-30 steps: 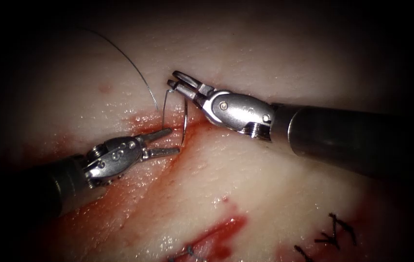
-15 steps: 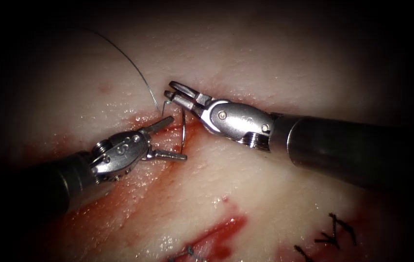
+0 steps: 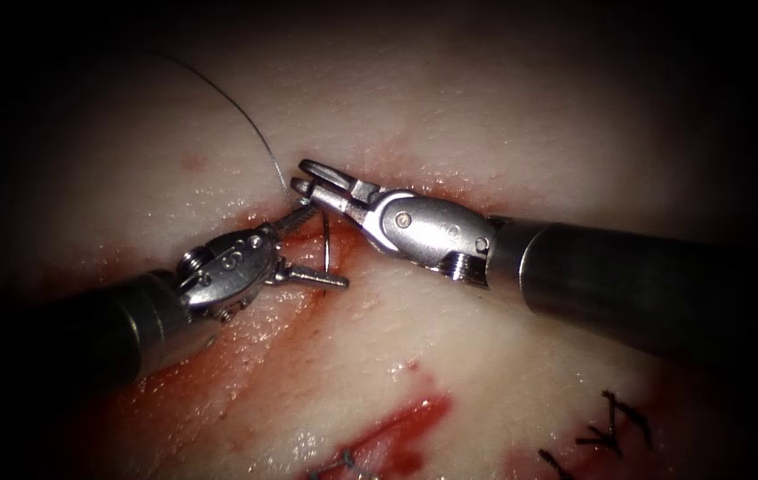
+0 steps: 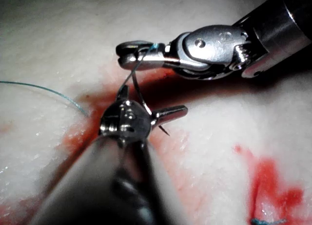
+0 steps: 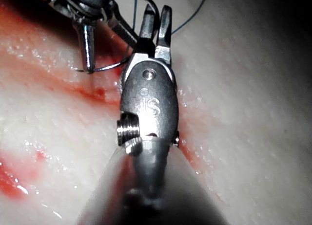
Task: Wound Closure
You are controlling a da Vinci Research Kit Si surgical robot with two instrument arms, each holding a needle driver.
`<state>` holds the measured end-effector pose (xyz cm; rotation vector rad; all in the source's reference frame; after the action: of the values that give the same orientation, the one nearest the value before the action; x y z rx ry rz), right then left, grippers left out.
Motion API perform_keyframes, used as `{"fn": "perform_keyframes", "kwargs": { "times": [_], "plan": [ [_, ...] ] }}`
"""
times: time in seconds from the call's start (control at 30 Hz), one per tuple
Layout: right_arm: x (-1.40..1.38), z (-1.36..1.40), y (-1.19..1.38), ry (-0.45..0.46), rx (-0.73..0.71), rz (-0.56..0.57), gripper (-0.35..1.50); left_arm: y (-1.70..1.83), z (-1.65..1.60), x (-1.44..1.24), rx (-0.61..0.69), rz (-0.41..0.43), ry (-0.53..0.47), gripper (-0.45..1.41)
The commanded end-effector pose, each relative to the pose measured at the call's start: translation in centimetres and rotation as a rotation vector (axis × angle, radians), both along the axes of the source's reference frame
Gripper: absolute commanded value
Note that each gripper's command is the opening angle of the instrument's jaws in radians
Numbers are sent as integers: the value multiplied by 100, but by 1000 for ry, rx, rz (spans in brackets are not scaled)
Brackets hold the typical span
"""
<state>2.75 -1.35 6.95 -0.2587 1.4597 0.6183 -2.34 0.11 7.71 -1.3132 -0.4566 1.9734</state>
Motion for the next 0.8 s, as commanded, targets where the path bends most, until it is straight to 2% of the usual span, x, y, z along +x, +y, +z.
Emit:
{"fn": "perform_keyframes", "kwargs": {
  "times": [0.03, 0.13, 0.3, 0.4, 0.47, 0.8],
  "plan": [
    [9, 4, 4, 5, -4, 1, -35, 6, 4, -5, 2, -4, -4, 94],
    [9, 3, 3, 16, -1, 1, -35, 7, 5, -4, 27, 1, -29, 78],
    [9, 2, 2, 30, 4, -12, -35, 6, 6, -3, 79, -2, -89, 39],
    [8, 2, 2, 42, 11, -16, -35, 8, 8, -2, 115, -21, -118, -1],
    [8, 3, 2, 52, 19, -21, -35, 11, 10, -1, 167, -43, -134, -45],
    [5, 3, 2, 76, 40, -18, -35, 13, 11, 2, 289, -70, -161, -45]
  ]
}}
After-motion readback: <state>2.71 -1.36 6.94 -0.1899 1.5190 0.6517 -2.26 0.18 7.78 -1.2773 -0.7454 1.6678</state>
